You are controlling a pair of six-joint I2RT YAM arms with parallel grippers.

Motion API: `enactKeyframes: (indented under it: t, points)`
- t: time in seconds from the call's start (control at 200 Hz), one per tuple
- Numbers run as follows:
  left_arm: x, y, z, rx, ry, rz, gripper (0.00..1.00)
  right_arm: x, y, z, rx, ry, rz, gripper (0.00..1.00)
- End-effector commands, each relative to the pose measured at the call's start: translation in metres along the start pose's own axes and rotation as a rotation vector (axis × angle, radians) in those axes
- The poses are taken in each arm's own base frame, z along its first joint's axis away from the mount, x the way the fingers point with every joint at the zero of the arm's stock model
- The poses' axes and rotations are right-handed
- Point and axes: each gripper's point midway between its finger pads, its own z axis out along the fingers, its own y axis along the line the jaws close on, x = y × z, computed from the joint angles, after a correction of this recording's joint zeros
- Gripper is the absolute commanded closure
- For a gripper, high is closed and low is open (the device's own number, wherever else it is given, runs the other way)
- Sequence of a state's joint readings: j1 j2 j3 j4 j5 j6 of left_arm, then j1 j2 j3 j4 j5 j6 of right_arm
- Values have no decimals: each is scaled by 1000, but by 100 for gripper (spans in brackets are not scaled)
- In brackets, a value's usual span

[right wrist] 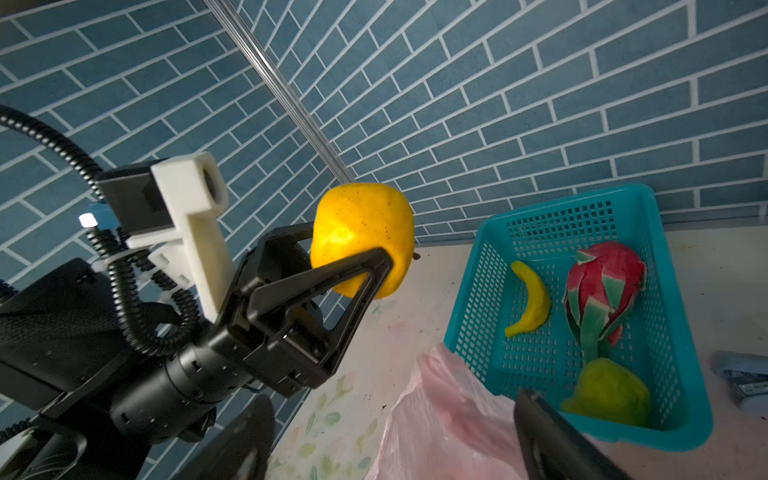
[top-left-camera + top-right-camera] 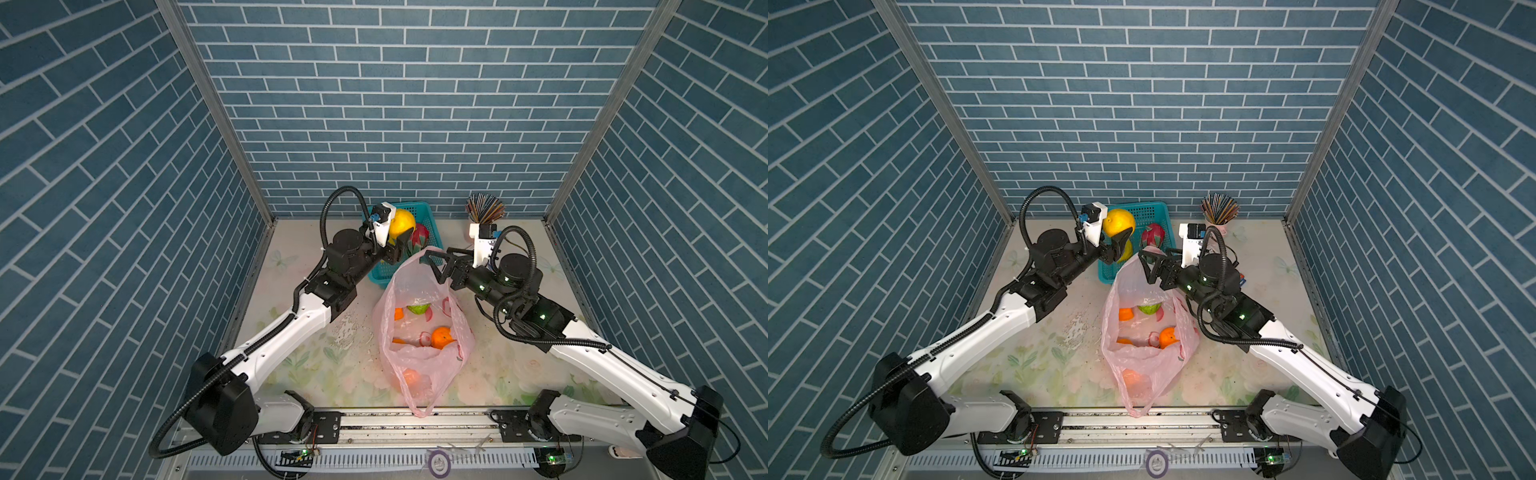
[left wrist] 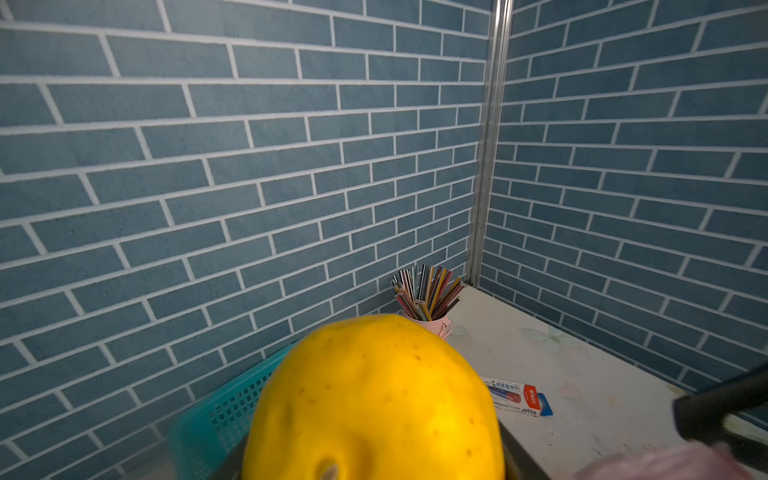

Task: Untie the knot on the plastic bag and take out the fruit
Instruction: 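Carry the yellow fruit with the left gripper and release it into the teal basket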

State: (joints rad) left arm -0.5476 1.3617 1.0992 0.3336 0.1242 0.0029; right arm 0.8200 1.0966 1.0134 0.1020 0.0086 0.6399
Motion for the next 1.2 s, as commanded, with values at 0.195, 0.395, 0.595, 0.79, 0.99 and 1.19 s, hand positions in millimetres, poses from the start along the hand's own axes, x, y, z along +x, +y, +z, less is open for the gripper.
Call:
enactKeyframes:
  t: [0.195,0.395,0.595,0.79,0.99,1.19]
  points:
    - [50,60,52,-113,217,-223,54,-12,0,13,29,5,46,10]
    - [94,84,85,-182,373,-234,56,-7,-7,16,59,21,54,11]
    - [143,101,115,-229,532,-206,56,-5,-9,18,67,37,59,11]
    - [195,115,133,-283,685,-167,57,-3,-13,17,77,44,64,11]
    - [242,125,142,-317,815,-141,57,1,-15,17,82,53,64,10]
    - [278,134,141,-362,898,-114,57,3,-16,16,83,57,70,10]
